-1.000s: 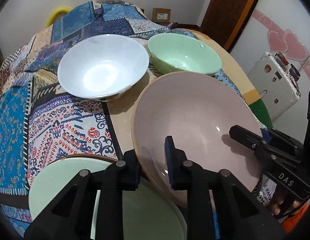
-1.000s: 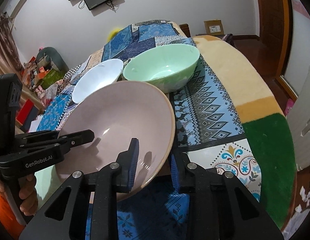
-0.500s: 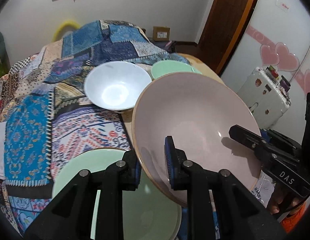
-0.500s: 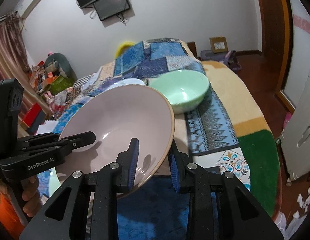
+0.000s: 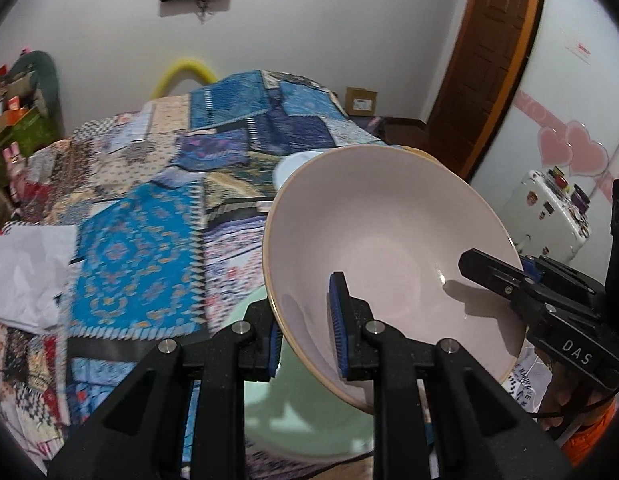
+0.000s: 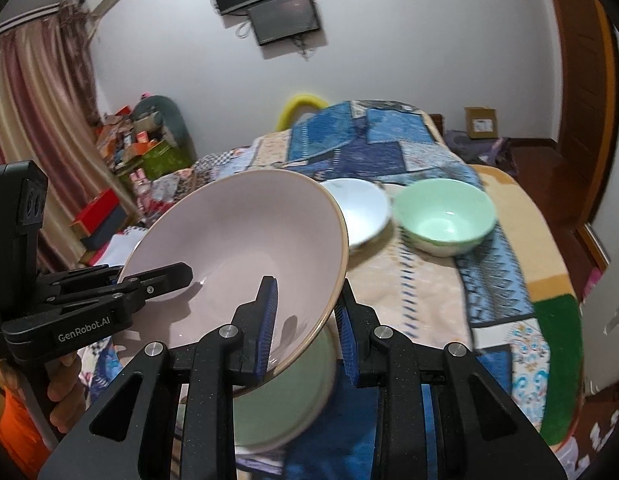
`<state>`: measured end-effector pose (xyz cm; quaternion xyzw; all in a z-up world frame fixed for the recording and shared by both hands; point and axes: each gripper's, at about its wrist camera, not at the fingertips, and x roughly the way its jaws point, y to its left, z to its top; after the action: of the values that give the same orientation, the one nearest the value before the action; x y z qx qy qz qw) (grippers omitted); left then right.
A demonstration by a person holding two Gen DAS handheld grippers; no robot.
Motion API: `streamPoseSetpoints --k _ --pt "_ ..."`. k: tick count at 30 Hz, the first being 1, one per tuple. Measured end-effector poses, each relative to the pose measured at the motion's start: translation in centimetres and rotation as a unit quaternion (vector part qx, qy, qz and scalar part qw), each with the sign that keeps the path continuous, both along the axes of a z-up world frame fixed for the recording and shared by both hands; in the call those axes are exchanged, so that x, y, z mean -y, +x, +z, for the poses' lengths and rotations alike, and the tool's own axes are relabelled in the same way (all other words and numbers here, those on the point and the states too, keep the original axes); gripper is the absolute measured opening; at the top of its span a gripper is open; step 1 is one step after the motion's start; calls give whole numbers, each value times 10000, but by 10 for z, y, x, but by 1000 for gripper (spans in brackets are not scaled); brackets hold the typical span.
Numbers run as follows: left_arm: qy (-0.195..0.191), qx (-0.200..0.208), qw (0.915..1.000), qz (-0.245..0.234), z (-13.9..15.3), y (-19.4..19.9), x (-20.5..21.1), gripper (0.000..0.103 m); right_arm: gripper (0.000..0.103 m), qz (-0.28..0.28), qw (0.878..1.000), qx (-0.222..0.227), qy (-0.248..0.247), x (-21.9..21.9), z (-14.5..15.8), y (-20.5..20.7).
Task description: Organize plates and bowls
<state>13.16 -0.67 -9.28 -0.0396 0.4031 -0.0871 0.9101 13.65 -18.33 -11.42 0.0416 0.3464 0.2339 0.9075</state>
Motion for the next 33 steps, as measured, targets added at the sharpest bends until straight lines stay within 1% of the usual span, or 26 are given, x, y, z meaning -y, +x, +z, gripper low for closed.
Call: streamPoseSetpoints --k 7,13,18,23,33 --pt "89 17 9988 480 2 -25 -57 21 26 494 9988 1 19 -50 -1 -1" --pt "115 -53 9963 856 -6 -43 -99 21 26 897 9959 -101 32 -90 -10 -2" --pt "102 -205 9941 1060 -21 -51 -126 21 26 1157 9930 -247 -48 -117 -21 -3" --pt "7 -369 9916 1236 -40 -53 -146 21 26 1346 9895 -458 -241 -142 -38 -4" --pt "-127 -687 9882 1365 -77 -53 -171 21 26 1463 9852 -782 -428 -170 -61 -2"
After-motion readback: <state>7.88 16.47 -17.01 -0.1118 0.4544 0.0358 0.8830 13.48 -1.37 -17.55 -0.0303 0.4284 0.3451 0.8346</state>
